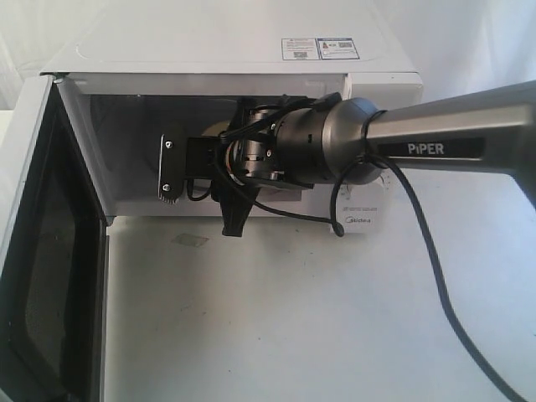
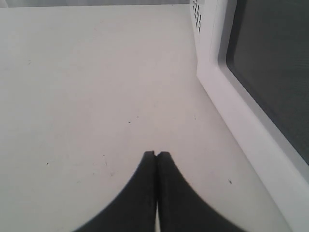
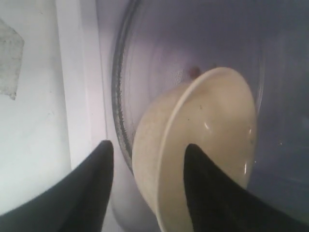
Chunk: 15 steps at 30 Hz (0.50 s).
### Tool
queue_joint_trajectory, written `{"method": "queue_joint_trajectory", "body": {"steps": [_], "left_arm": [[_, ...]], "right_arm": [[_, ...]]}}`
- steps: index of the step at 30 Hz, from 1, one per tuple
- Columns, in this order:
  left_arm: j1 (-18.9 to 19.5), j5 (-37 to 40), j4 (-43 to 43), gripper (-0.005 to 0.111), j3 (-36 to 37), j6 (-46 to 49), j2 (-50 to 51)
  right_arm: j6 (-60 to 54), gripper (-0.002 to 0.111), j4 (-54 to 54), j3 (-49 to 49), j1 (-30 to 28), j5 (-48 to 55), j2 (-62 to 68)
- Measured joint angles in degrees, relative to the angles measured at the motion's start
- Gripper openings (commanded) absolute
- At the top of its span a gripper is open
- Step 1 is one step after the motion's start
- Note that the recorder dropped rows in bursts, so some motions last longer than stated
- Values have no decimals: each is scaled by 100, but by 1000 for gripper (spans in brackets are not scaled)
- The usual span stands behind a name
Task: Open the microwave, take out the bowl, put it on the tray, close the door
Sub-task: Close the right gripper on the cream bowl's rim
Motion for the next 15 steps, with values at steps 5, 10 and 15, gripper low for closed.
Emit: {"method": "queue_joint_trajectory", "body": {"steps": [5, 10, 15], "left_arm": [[0, 0, 0, 0, 0, 0, 0], [0, 0, 0, 0, 0, 0, 0], [0, 0, 0, 0, 0, 0, 0]], "right_arm": [[0, 45, 0, 0, 0, -56, 12], [0, 32, 0, 0, 0, -86, 99], [0, 10, 0, 0, -12, -111, 99]]}}
